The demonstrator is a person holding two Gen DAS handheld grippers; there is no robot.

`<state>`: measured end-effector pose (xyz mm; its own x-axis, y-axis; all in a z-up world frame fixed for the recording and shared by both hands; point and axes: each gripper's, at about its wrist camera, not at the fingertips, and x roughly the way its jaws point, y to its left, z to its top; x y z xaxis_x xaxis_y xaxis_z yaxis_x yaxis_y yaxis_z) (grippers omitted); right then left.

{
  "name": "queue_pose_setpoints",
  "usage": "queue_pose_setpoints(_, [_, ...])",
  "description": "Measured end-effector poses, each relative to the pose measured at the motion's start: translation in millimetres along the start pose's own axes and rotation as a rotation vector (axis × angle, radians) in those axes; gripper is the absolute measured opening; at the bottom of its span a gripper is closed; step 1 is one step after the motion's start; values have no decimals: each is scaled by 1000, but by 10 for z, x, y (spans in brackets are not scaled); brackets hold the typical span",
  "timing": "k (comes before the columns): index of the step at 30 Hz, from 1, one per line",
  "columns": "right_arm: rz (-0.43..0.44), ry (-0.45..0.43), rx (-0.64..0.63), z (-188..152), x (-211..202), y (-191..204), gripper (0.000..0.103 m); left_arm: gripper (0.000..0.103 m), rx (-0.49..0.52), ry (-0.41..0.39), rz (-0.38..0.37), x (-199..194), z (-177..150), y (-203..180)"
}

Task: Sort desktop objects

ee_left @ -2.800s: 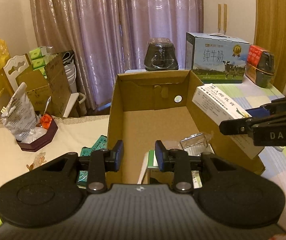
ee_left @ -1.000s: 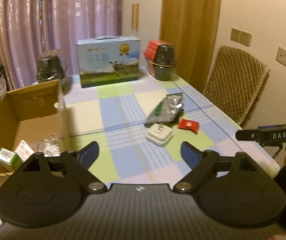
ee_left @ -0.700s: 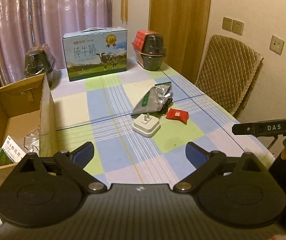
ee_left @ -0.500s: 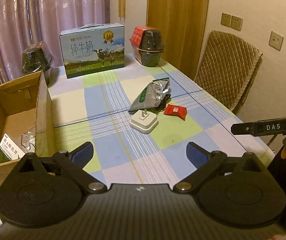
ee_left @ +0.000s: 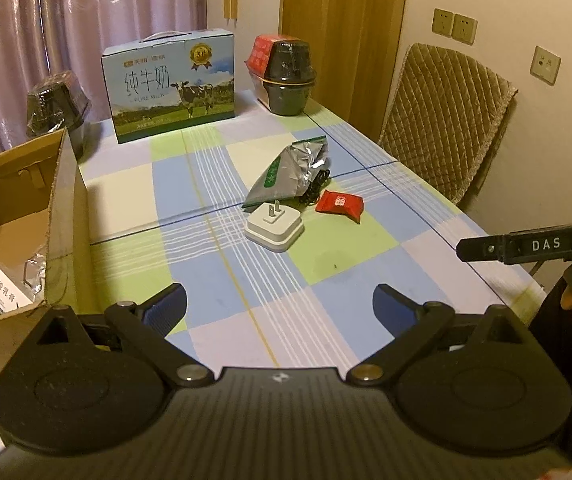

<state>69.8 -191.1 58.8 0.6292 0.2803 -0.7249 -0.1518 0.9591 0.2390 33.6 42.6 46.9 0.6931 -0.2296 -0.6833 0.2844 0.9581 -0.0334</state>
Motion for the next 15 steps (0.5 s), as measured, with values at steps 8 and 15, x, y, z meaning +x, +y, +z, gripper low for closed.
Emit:
queue_pose_setpoints(8, [2,15,-10,-12,73,23,101,98,-10,19,-9,104,1,34])
queue_pose_setpoints(15, [-6,30,-12,-19,160,-11,101,98,-6,37,-26,225,0,41])
